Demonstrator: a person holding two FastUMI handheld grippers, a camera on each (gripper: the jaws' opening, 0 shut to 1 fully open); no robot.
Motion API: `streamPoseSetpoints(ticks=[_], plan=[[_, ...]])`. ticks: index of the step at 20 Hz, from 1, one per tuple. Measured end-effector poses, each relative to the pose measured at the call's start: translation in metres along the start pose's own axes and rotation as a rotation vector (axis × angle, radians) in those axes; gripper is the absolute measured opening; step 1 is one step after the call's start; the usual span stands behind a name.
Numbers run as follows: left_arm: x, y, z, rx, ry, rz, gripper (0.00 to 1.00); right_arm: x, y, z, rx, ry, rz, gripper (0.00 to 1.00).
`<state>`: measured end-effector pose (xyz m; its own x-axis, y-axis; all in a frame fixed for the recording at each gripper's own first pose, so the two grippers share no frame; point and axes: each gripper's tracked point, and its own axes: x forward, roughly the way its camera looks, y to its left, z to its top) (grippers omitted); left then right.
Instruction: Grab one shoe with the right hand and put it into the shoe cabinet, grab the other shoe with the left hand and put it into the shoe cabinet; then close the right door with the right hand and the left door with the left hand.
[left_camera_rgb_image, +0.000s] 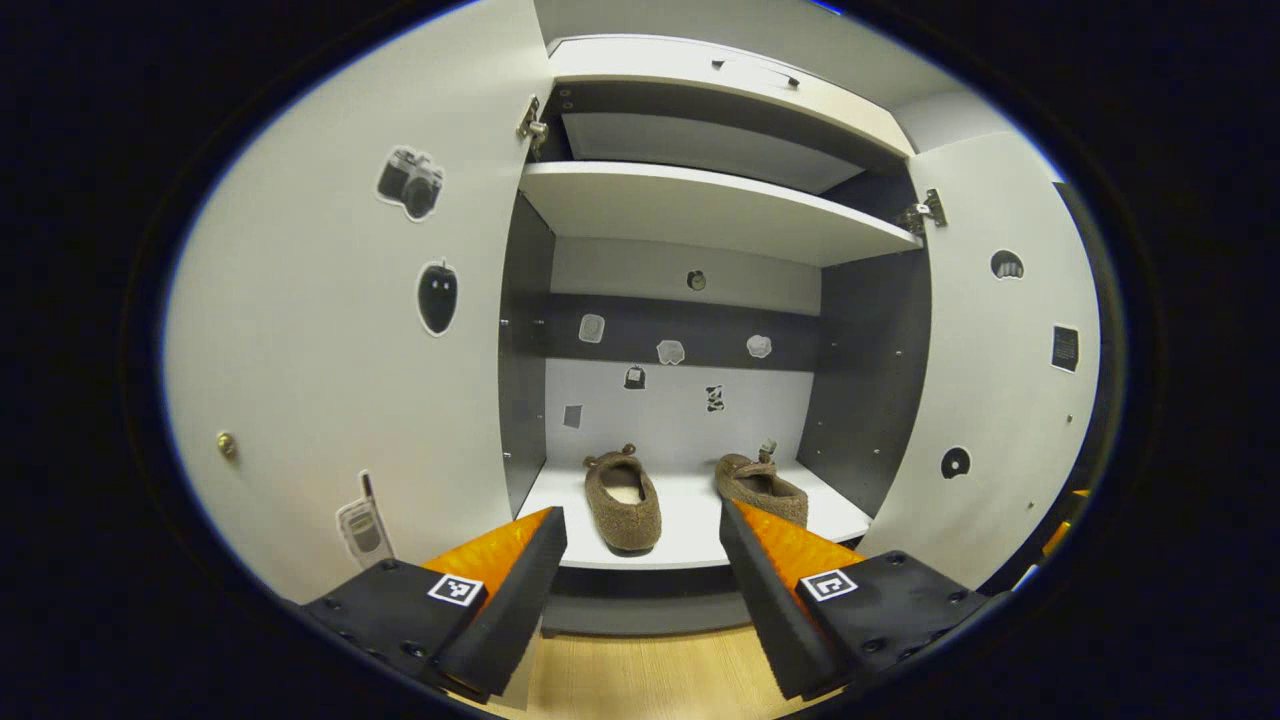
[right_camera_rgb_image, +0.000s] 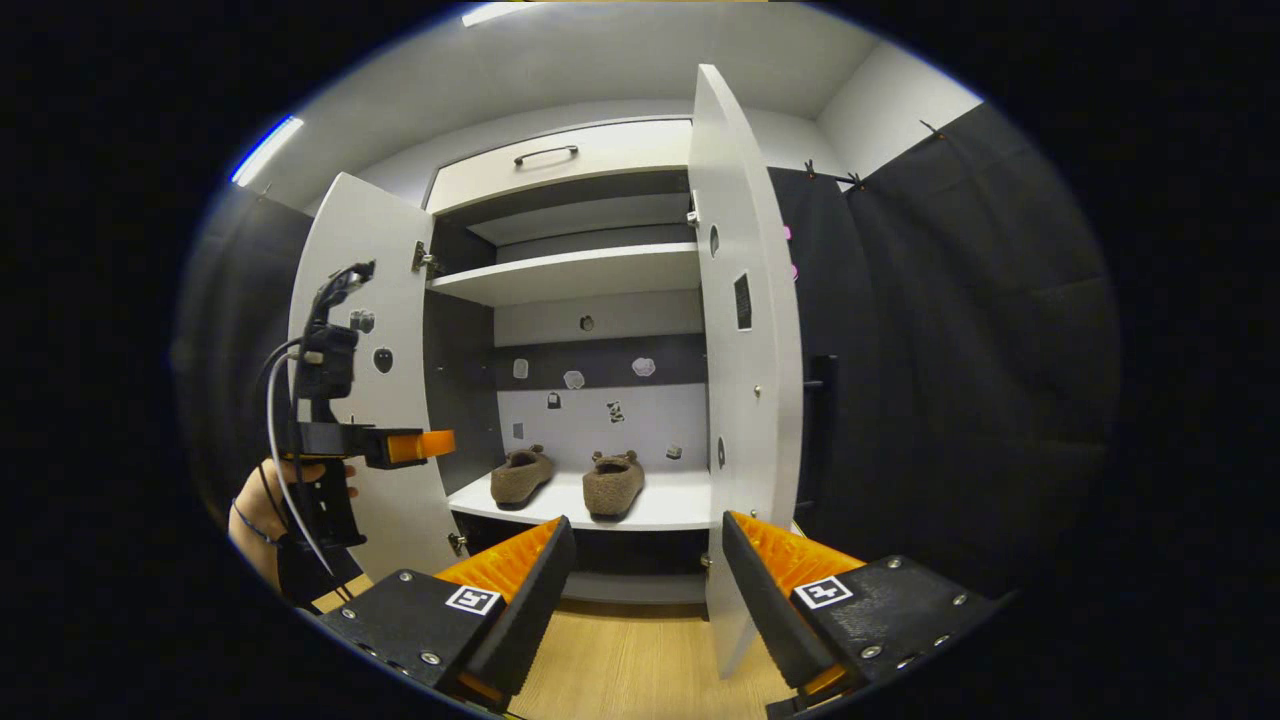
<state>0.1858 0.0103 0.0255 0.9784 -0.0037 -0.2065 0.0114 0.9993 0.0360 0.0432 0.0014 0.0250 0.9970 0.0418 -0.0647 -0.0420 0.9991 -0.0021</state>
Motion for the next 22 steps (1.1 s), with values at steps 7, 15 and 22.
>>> streamPoseSetpoints(ticks=[7,15,22], plan=[[-0.078,0.004,-0.012,0.001,-0.064,0.000,0.95,-0.007,-0.071,-0.028,0.002,0.028,-0.129,0.92],[-0.144,0.045,-0.016,0.007,-0.096,0.035,0.97,0.023,-0.145,-0.069,-0.065,0.042,-0.247,0.92],[-0.171,0.093,-0.012,-0.026,-0.103,0.122,0.97,0.044,-0.140,-0.078,-0.032,0.039,-0.179,0.92]])
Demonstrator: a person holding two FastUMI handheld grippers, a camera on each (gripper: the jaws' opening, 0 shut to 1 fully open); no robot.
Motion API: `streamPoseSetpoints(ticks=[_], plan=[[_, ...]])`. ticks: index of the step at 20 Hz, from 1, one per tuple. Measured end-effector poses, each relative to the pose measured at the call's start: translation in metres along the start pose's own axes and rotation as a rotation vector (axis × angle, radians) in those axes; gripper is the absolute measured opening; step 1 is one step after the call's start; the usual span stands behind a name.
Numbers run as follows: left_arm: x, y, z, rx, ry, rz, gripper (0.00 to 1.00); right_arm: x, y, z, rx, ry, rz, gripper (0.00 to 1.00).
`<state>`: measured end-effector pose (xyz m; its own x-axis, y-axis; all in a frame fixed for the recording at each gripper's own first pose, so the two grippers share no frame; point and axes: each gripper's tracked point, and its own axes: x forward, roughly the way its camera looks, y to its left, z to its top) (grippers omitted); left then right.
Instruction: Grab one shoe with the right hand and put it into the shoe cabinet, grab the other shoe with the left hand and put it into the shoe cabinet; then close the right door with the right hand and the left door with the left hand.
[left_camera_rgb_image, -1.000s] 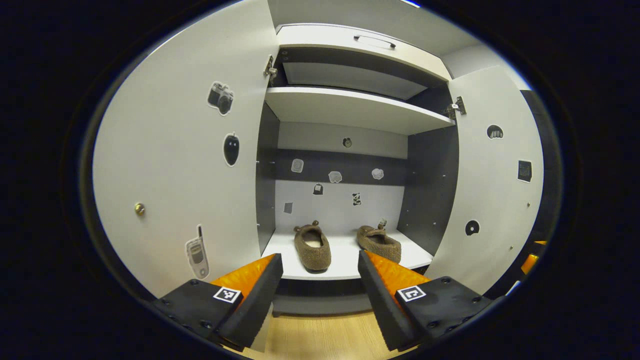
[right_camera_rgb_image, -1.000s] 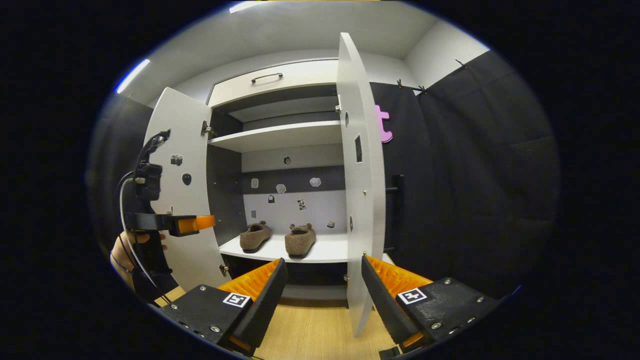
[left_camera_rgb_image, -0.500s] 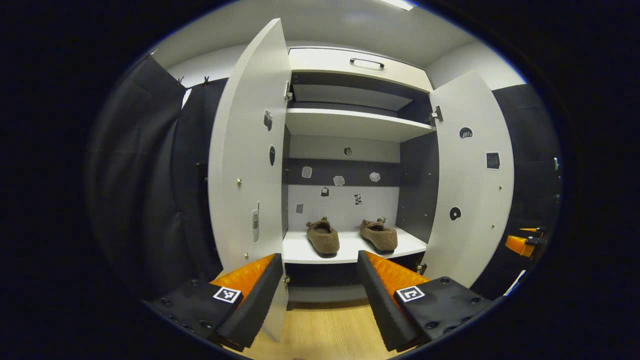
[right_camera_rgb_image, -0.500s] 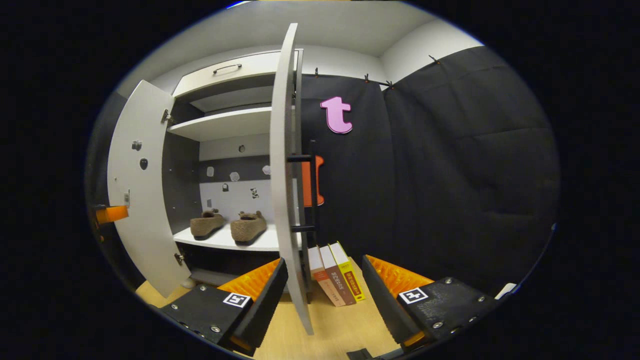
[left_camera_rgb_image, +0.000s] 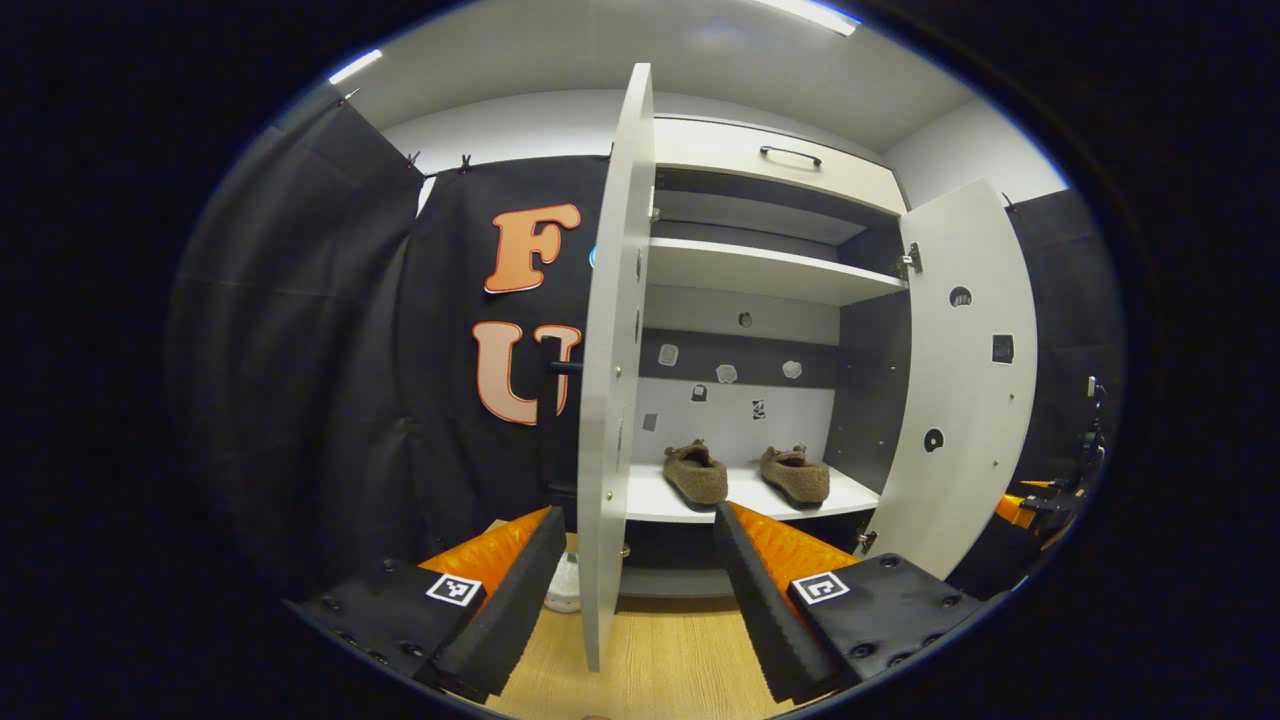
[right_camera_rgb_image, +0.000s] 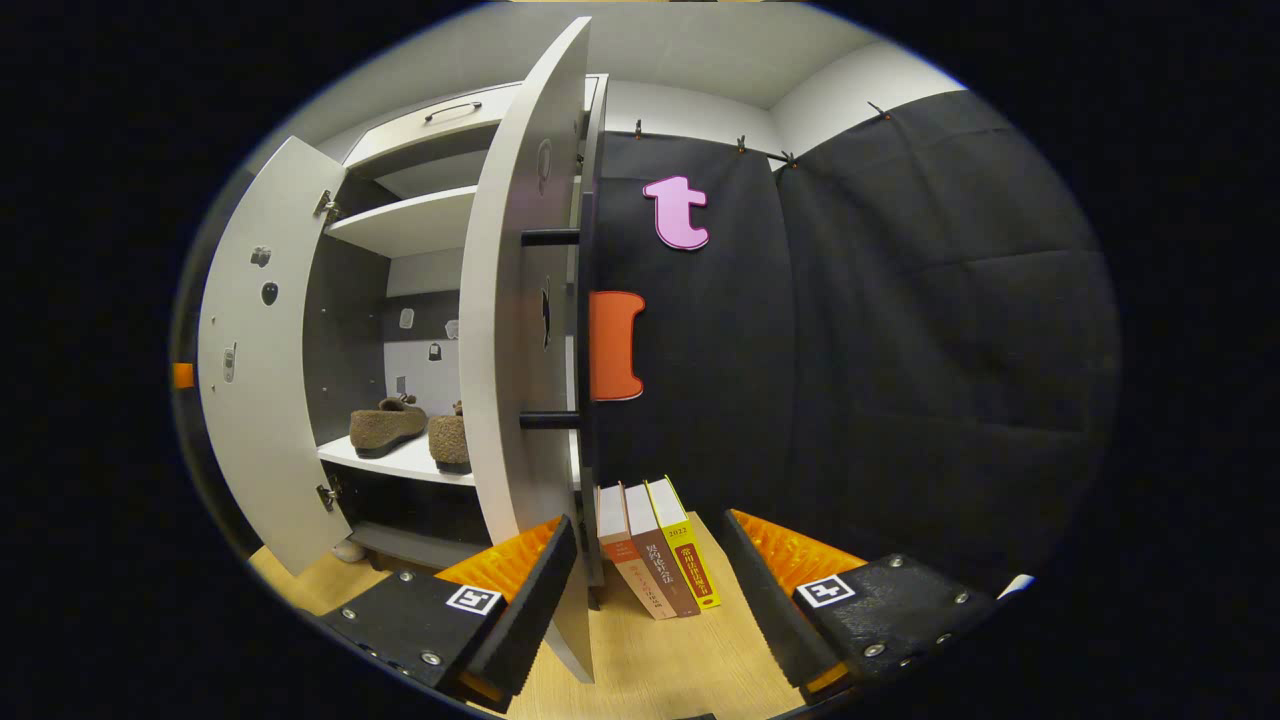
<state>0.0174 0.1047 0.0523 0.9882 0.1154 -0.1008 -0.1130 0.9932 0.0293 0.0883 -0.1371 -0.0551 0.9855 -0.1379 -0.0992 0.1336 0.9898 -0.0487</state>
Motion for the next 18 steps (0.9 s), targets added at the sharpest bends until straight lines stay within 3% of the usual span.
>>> streamPoseSetpoints(ticks=[4,7,8,9,11,16,17,18], plan=[[-0.006,0.022,0.006,-0.024,-0.010,0.032,0.99,-0.001,0.013,-0.003,0.040,0.014,0.036,0.91],[-0.009,0.035,0.006,-0.029,-0.010,0.039,0.94,-0.001,0.036,-0.004,0.049,0.005,0.064,0.91],[-0.009,0.039,0.007,-0.026,-0.010,0.041,0.99,-0.001,0.045,-0.003,0.047,0.004,0.076,0.91],[-0.011,0.042,0.008,-0.022,-0.010,0.043,0.94,0.000,0.052,-0.004,0.045,0.003,0.091,0.91],[-0.012,0.048,0.006,-0.015,-0.009,0.048,0.94,0.001,0.072,-0.004,0.040,0.002,0.115,0.91],[-0.014,0.073,-0.005,-0.016,0.017,0.071,0.99,0.011,0.112,-0.004,0.050,-0.007,0.153,0.91],[-0.015,0.077,-0.006,-0.021,0.019,0.076,0.97,0.014,0.118,-0.004,0.051,-0.010,0.155,0.98],[-0.015,0.081,-0.007,-0.026,0.022,0.077,0.94,0.017,0.123,-0.004,0.052,-0.013,0.154,0.98]])
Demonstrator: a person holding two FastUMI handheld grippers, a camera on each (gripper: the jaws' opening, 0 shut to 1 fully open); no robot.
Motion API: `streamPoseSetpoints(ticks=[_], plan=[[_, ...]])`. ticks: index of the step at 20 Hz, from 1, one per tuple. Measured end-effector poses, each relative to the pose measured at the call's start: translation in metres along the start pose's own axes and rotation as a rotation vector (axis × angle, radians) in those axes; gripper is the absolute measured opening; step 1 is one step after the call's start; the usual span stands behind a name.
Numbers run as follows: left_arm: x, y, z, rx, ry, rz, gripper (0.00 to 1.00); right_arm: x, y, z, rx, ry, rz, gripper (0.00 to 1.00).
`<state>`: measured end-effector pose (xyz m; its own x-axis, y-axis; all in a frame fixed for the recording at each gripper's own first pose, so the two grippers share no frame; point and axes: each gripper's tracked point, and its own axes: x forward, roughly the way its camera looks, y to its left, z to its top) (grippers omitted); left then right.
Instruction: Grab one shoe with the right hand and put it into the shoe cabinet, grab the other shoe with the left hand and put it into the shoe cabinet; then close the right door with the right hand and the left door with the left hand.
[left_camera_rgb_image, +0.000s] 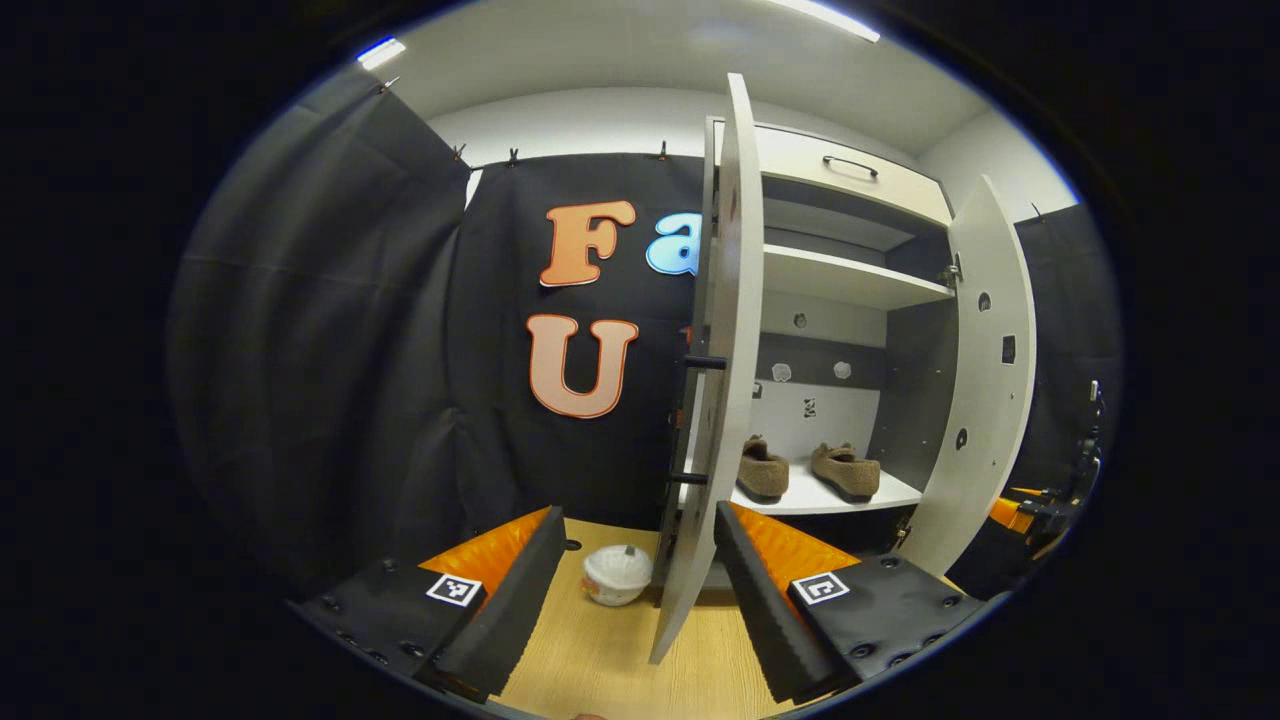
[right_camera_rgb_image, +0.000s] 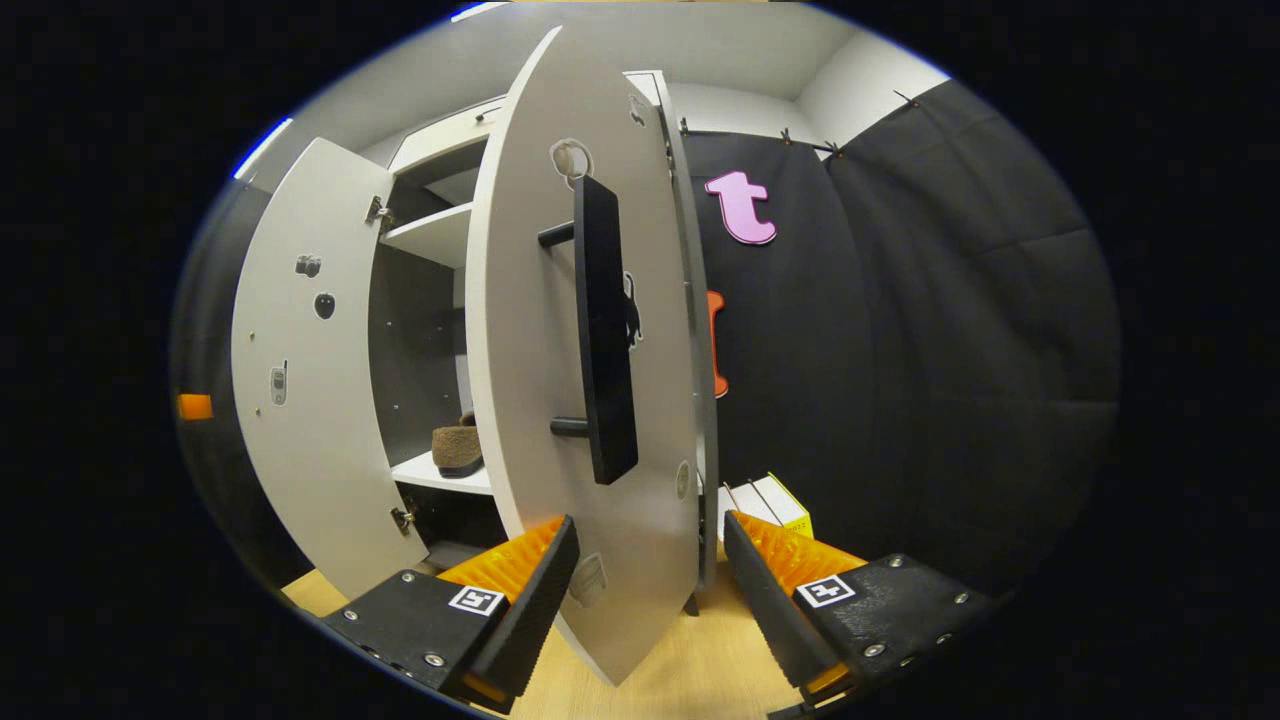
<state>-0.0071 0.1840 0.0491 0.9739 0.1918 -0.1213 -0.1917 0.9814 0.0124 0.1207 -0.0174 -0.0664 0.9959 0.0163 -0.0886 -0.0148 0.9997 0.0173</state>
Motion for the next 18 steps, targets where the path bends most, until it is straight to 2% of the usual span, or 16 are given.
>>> streamPoseSetpoints(ticks=[1,2,3,4,5,6,7,8,11,12,13,14,15,16,18], plan=[[0.001,0.004,-0.001,-0.002,0.002,0.001,0.97,0.004,0.005,-0.001,0.003,-0.003,0.000,0.91],[0.002,0.008,-0.004,0.000,0.003,0.003,0.94,0.008,0.010,0.000,0.010,-0.005,0.002,0.91],[0.004,0.012,-0.005,0.005,0.005,0.008,0.97,0.011,0.017,0.000,0.017,-0.006,0.007,0.91],[0.006,0.016,-0.007,0.010,0.006,0.014,0.99,0.014,0.023,0.001,0.021,-0.007,0.015,0.98],[0.008,0.021,-0.009,0.014,0.007,0.019,0.99,0.017,0.030,0.000,0.022,-0.010,0.024,0.98],[0.010,0.024,-0.013,0.015,0.009,0.021,0.99,0.021,0.038,0.002,0.024,-0.014,0.035,0.91],[0.013,0.026,-0.014,0.014,0.008,0.019,0.99,0.027,0.048,0.002,0.027,-0.017,0.046,0.91],[0.016,0.029,-0.015,0.015,0.008,0.017,0.94,0.034,0.056,0.002,0.030,-0.018,0.053,0.91],[0.026,0.037,-0.026,0.022,0.011,0.022,0.94,0.049,0.076,0.001,0.037,-0.017,0.063,0.92],[0.031,0.039,-0.029,0.027,0.012,0.014,0.94,0.053,0.081,0.002,0.035,-0.016,0.064,0.92],[0.036,0.039,-0.033,0.031,0.015,0.008,0.99,0.056,0.086,0.001,0.029,-0.016,0.065,0.85],[0.040,0.039,-0.037,0.035,0.014,-0.004,0.94,0.058,0.089,0.001,0.022,-0.016,0.065,0.85],[0.045,0.037,-0.040,0.039,0.013,-0.015,0.99,0.059,0.093,0.001,0.013,-0.017,0.062,0.85],[0.051,0.036,-0.044,0.046,0.014,-0.025,0.94,0.059,0.096,0.001,0.006,-0.018,0.059,0.85],[0.061,0.028,-0.053,0.060,0.023,-0.055,0.97,0.059,0.101,0.001,0.001,-0.020,0.053,0.85]])
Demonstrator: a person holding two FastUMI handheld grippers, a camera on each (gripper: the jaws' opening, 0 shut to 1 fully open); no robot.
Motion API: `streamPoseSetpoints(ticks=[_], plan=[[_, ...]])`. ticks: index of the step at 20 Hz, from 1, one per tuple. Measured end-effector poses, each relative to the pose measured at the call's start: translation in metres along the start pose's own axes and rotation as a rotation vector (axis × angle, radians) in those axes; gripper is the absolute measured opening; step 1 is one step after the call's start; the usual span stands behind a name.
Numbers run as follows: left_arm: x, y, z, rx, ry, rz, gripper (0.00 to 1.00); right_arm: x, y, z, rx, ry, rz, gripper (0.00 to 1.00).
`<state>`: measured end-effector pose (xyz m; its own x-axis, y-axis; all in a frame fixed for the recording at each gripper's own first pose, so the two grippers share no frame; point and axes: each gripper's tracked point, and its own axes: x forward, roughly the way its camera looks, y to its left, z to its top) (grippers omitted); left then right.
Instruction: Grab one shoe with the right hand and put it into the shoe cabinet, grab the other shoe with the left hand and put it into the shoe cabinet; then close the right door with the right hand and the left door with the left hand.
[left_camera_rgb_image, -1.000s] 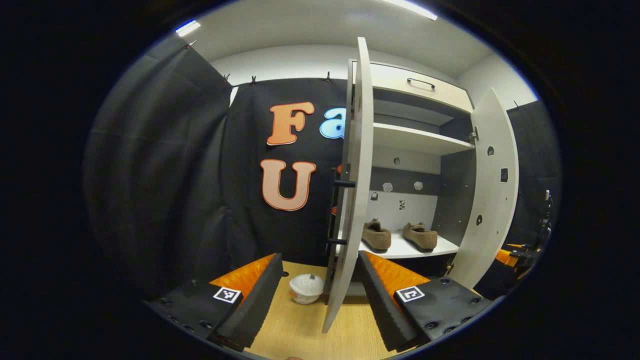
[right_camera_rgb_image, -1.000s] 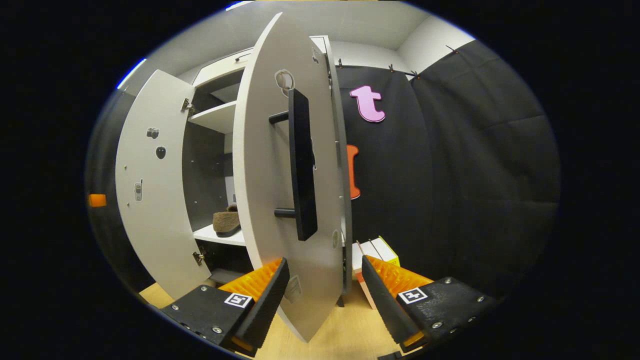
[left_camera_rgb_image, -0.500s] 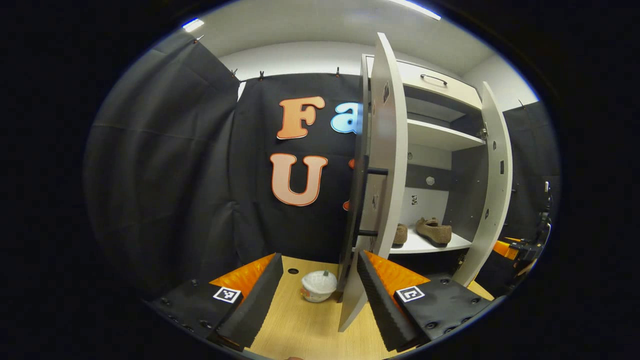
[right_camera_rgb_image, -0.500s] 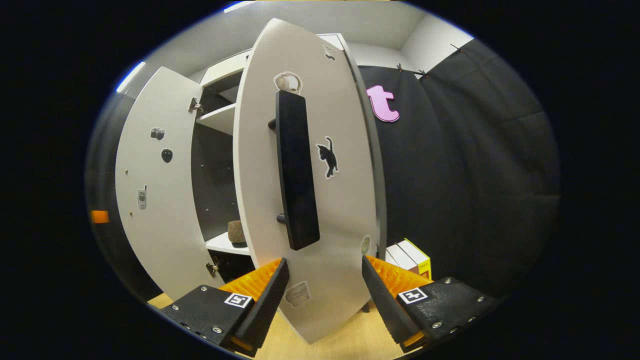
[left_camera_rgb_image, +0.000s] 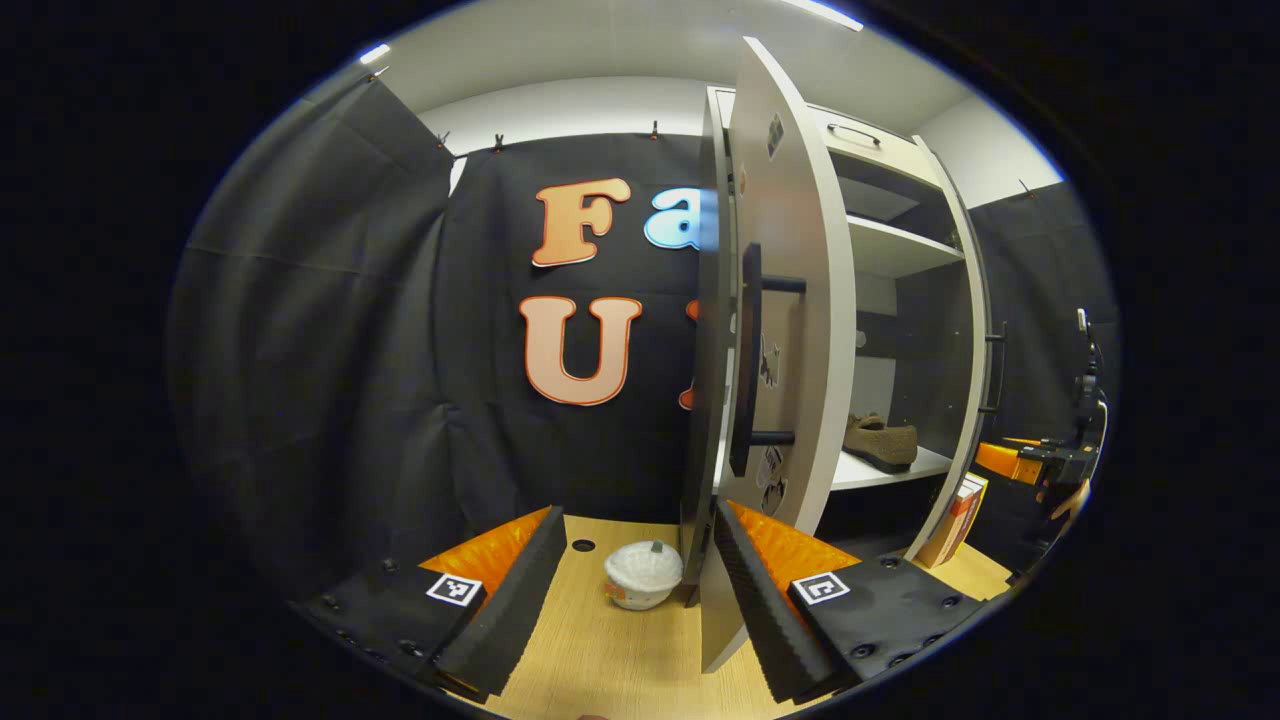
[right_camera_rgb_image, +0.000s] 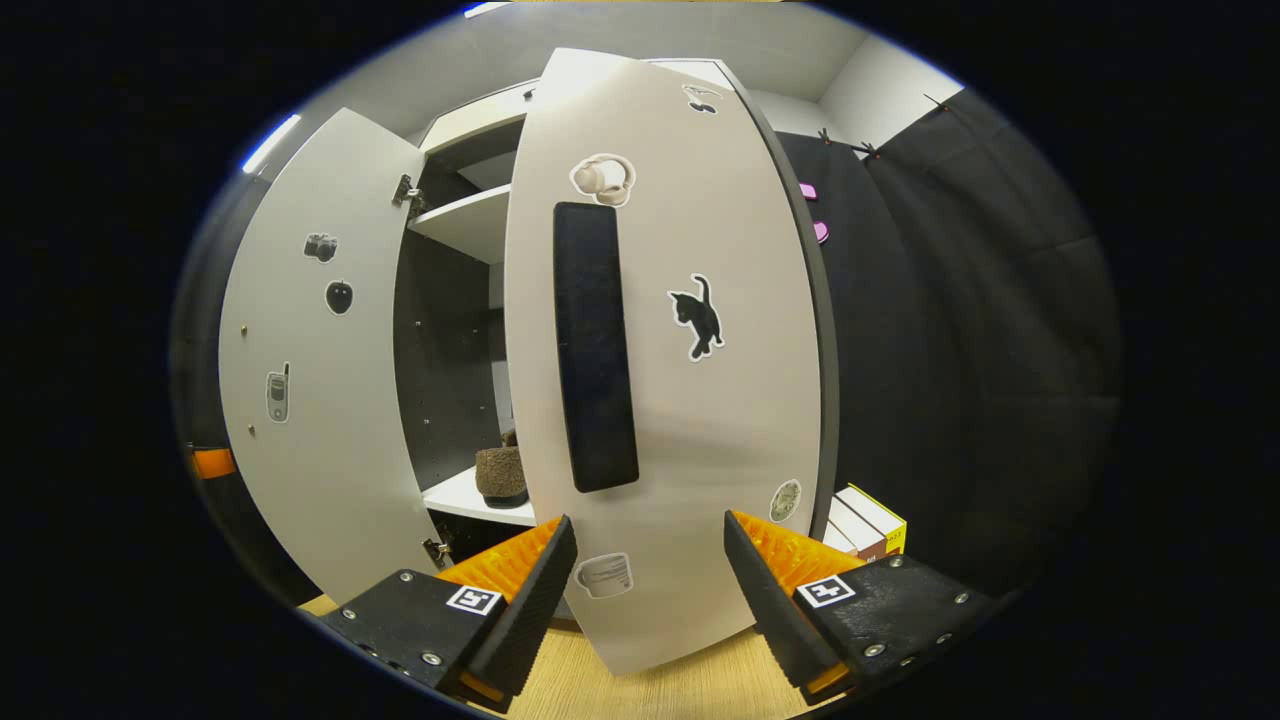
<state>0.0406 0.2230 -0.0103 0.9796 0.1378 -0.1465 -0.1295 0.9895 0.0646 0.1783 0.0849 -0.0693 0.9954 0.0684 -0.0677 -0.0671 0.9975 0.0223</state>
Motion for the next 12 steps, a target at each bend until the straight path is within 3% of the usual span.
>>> streamPoseSetpoints(ticks=[11,12], plan=[[0.022,-0.026,-0.016,0.018,0.018,-0.082,0.97,-0.012,-0.003,0.000,0.007,0.006,-0.035,0.85],[0.024,-0.030,-0.018,0.014,0.020,-0.093,0.94,-0.012,-0.003,0.000,0.003,0.006,-0.037,0.85]])
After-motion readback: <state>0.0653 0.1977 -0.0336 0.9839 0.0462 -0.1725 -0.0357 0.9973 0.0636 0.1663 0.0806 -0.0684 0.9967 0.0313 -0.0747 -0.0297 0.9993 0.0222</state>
